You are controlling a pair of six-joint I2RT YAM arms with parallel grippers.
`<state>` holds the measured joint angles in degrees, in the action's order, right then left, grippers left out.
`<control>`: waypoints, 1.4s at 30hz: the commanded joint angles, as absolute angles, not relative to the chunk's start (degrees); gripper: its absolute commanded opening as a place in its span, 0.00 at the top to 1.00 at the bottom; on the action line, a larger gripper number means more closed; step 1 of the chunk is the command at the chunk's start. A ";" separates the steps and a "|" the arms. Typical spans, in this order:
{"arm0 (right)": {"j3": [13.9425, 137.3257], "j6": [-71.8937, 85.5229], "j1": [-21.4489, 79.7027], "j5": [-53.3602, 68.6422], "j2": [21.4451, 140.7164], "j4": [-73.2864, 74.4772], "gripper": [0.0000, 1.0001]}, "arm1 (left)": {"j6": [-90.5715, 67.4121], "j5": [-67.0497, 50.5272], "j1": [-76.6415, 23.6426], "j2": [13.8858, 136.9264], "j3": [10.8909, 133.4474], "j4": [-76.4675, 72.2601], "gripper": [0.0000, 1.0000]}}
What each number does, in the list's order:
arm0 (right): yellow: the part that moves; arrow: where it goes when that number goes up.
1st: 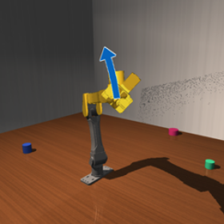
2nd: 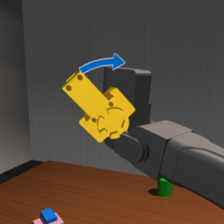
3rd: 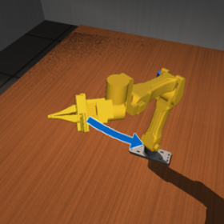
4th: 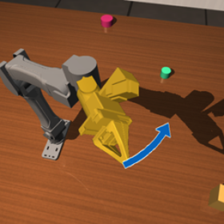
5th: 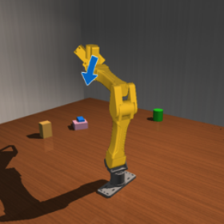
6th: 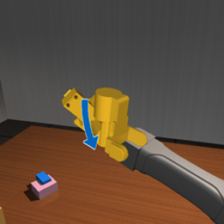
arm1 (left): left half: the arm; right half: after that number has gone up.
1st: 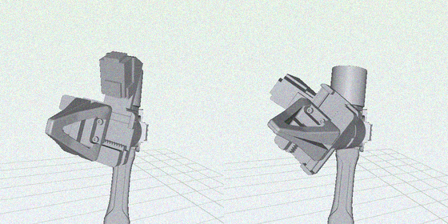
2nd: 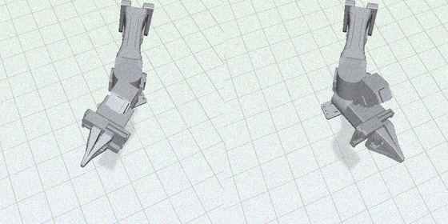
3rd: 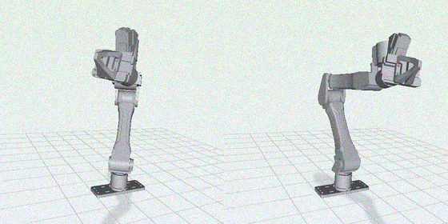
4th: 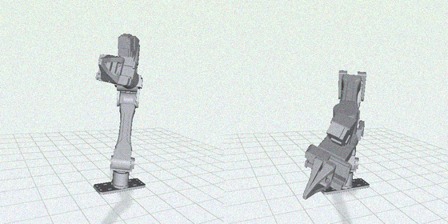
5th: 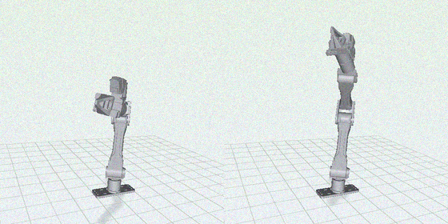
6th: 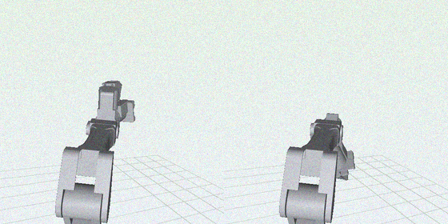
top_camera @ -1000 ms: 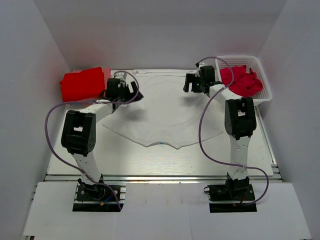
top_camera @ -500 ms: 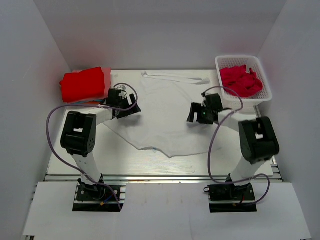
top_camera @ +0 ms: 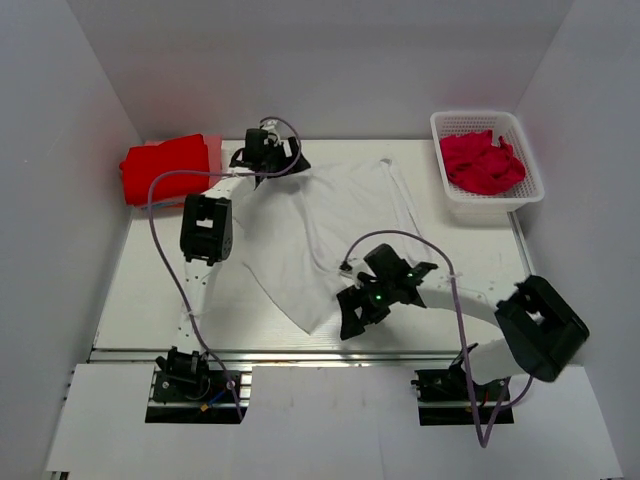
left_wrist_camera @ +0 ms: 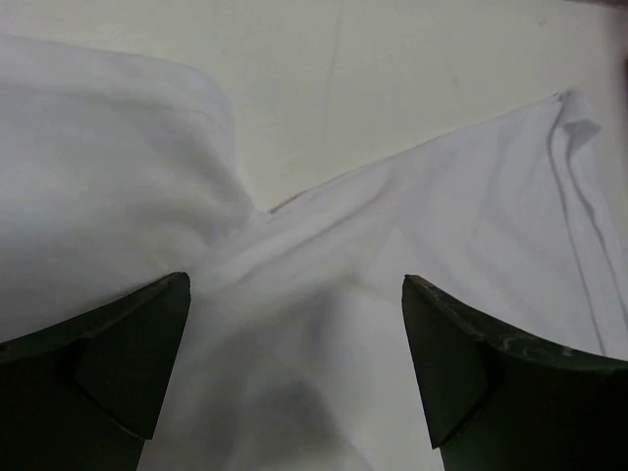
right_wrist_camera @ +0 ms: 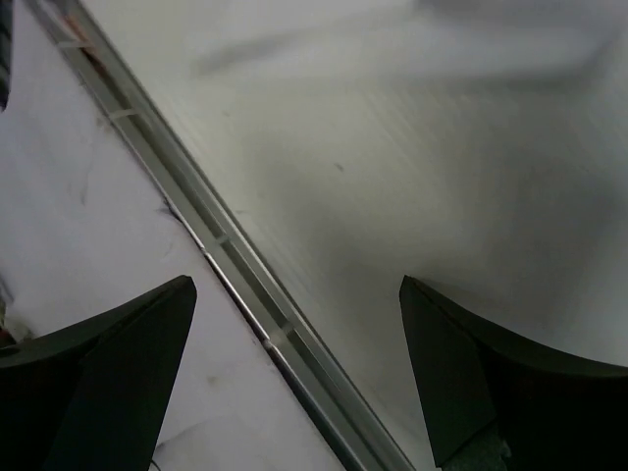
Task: Fold and stack the t-shirts
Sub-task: Flatten out the tshirt
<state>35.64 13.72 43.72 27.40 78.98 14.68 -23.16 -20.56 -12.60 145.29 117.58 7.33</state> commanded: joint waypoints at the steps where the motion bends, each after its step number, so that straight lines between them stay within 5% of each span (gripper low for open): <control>1: 42.00 5.28 46.93 32.60 85.15 13.99 0.10 | -22.50 -27.67 -13.62 153.44 128.46 12.14 0.00; 8: 57.91 -2.90 47.55 38.42 92.99 11.07 0.10 | -17.77 -25.41 -14.15 147.76 129.29 9.40 0.00; 17: 60.99 6.05 44.48 4.55 85.87 13.62 0.10 | -12.92 -17.59 -14.15 122.81 105.69 7.30 0.00; 24: 68.35 11.16 35.35 -4.64 94.73 16.26 0.10 | -16.25 -11.61 -14.15 106.19 81.77 4.66 0.00; 33: 80.24 12.74 26.55 -0.63 113.45 16.96 0.10 | -20.13 -4.39 -13.01 104.49 66.53 6.49 0.00; 42: 66.02 14.06 26.10 3.24 107.94 16.26 0.10 | -24.78 2.00 -13.01 102.67 57.86 14.48 0.00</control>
